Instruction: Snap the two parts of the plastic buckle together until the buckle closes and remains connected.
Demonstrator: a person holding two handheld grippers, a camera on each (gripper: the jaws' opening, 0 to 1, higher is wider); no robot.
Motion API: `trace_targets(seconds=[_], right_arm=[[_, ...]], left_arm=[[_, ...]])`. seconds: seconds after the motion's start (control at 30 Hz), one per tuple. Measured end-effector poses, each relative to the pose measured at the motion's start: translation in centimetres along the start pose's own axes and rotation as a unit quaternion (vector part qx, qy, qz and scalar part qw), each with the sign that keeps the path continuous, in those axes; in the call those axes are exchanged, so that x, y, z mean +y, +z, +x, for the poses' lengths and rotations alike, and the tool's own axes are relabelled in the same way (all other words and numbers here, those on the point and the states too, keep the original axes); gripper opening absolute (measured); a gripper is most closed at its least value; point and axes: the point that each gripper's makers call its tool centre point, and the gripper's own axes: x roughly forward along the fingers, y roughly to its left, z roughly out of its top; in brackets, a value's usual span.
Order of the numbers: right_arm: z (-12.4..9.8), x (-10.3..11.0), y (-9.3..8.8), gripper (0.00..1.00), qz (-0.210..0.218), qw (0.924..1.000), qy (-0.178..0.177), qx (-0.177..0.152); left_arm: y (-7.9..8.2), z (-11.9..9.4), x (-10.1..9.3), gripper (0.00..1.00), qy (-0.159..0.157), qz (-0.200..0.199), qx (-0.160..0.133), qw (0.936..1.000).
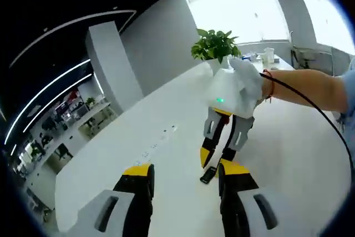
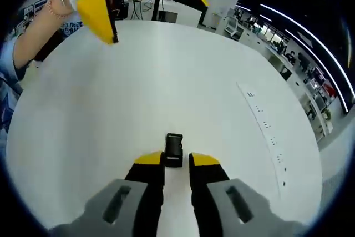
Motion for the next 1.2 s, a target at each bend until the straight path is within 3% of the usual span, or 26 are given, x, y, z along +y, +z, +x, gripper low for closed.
trace_targets(seconds=[0.13, 0.2, 0.53, 0.7, 0.9, 1.13, 1.2], right_arm=[[-0.2, 0.2, 0.0, 0.17, -0.011, 0.9999, -0.009, 0.009], [-0.2, 0.3, -0.1, 0.17, -0.012, 0.9998, -0.011, 0.012], [-0.5, 1.4, -0.4, 0.16, -0.014, 0.9996, -0.02, 0.016], [-0.3, 1.4, -0.4, 0.16, -0.02, 0.9992, -0.026, 0.021], [0.2, 1.0, -0.1, 0.16, -0.025, 0.9986, -0.03, 0.034], [0.1, 1.3, -0.1, 0.16, -0.025, 0.9976, -0.044, 0.046], [0.3, 0.9, -0.1, 0.17, -0.023, 0.9971, -0.053, 0.049]], left_arm=[[1.2, -3.7, -0.3, 0.47, 0.038, -0.025, -0.053, 0.9976], [1.6, -5.3, 0.7, 0.47, 0.049, -0.037, -0.072, 0.9955], [1.7, -9.6, 0.1, 0.47, 0.121, -0.015, -0.096, 0.9879], [0.2, -11.9, -1.3, 0.48, 0.143, -0.032, -0.123, 0.9815], [-2.5, -14.5, -1.5, 0.51, 0.188, -0.066, -0.14, 0.97], [-4.7, -15.8, -1.2, 0.52, 0.242, -0.093, -0.182, 0.9486], [-5.7, -15.6, -1.2, 0.53, 0.241, -0.106, -0.171, 0.9494]])
